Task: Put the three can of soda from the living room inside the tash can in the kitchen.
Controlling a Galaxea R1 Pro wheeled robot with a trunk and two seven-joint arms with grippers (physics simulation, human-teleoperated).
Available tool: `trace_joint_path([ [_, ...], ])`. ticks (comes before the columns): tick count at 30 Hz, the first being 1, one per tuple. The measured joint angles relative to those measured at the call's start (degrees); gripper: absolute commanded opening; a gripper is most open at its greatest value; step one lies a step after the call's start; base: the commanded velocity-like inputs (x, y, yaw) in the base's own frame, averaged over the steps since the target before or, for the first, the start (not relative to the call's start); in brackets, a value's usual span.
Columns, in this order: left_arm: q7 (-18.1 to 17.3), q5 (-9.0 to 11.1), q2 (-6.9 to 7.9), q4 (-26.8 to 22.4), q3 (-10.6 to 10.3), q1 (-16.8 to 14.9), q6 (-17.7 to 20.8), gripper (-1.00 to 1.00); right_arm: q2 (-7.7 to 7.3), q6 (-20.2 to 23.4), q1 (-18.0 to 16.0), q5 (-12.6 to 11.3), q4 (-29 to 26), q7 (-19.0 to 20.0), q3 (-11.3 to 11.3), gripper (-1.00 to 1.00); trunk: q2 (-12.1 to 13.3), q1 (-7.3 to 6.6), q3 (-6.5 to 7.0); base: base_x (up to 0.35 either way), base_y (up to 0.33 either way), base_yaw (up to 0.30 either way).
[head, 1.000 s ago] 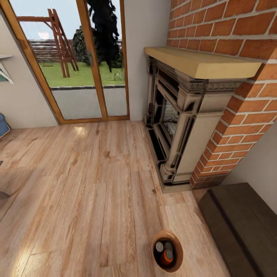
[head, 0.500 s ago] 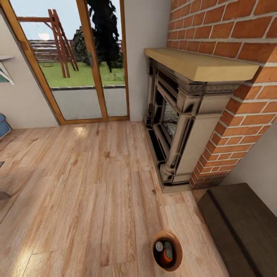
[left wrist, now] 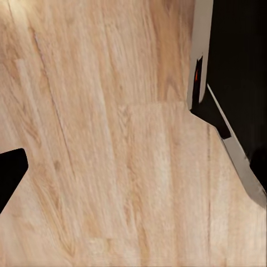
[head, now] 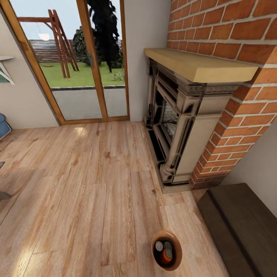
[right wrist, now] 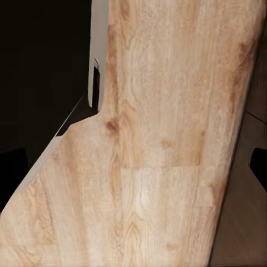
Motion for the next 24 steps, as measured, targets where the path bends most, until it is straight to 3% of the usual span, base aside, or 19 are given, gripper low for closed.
trace_joint_path([
  [5, 0.02, 0.31, -2.35, -0.28, 0.05, -0.26, 0.02, 1.00, 0.09, 0.16, 0.00, -0.37, -0.33, -3.85, -2.47, 1.00, 0.00, 0.00, 0.00, 0.000, 0.000, 0.000],
  [9, -0.04, 0.48, -3.59, -0.41, 0.10, -0.77, 0.01, 1.00, 0.25, 0.19, 0.00, -0.39, -0.45, -7.33, -2.87, 1.00, 0.00, 0.00, 0.00, 0.000, 0.000, 0.000],
  [16, -0.05, 0.31, -3.82, -0.38, 0.17, -0.95, 0.01, 1.00, 0.48, 0.12, 0.00, -0.37, -0.56, -8.06, -2.86, 1.00, 0.00, 0.00, 0.00, 0.000, 0.000, 0.000],
  [24, -0.05, 0.38, -3.85, -0.38, 0.12, -0.97, 0.01, 1.00, 2.96, 0.11, 0.00, -0.23, -0.57, -8.13, -2.79, 1.00, 0.00, 0.00, 0.00, 0.000, 0.000, 0.000],
])
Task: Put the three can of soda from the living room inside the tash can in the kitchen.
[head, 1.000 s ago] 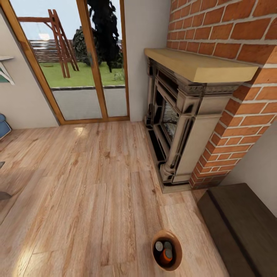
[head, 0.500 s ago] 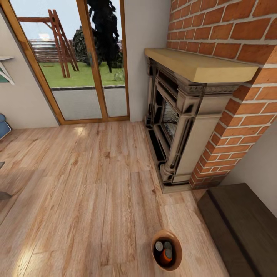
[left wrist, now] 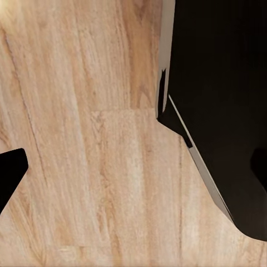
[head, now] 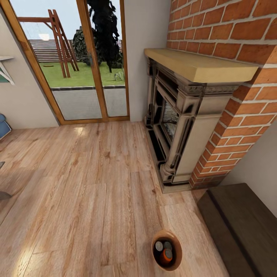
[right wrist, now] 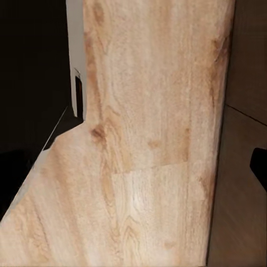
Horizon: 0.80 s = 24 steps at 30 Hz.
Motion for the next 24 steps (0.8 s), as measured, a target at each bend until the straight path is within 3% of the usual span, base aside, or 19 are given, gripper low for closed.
trace_joint_path([
  [6, 0.00, 0.02, -0.05, 0.01, 0.01, 0.00, 0.00, 1.00, 1.32, 0.00, 0.00, 0.01, 0.00, -0.01, -0.04, 1.00, 0.00, 0.00, 0.00, 0.000, 0.000, 0.000],
  [24, 0.00, -0.01, -0.07, 0.01, -0.01, 0.00, 0.00, 1.00, 1.64, 0.00, 0.00, 0.11, 0.00, -0.01, -0.04, 1.00, 0.00, 0.00, 0.00, 0.000, 0.000, 0.000],
])
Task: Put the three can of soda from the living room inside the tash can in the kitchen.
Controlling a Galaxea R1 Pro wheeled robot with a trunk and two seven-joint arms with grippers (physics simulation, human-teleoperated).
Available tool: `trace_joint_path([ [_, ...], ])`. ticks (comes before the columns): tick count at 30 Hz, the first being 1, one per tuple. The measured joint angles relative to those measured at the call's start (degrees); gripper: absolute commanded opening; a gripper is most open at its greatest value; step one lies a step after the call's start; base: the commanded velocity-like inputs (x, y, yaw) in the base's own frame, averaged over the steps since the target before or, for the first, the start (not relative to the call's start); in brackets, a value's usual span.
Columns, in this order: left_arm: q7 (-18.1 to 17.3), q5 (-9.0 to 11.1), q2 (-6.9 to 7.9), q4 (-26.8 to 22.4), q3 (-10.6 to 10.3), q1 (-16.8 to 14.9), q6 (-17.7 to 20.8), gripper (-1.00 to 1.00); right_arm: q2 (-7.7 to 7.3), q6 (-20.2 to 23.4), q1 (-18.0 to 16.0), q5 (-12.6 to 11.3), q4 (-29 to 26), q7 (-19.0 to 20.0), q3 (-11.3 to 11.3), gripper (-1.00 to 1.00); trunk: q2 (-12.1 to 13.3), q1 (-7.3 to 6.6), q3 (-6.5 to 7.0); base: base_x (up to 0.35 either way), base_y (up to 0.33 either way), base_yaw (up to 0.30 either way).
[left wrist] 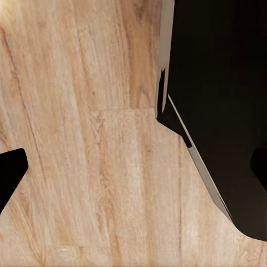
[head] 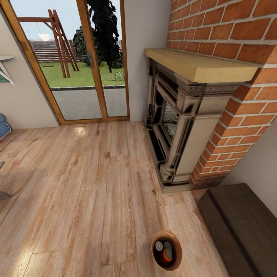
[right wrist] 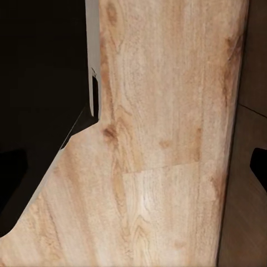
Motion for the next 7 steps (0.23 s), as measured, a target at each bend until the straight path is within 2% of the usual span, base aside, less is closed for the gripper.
trace_joint_path([
  [7, 0.00, 0.02, -0.01, 0.00, 0.01, 0.00, 0.00, 1.00, 0.00, 0.00, 0.00, 0.01, 0.00, 0.00, 0.00, 1.00, 0.00, 0.00, 0.00, 0.000, 0.000, 0.000],
])
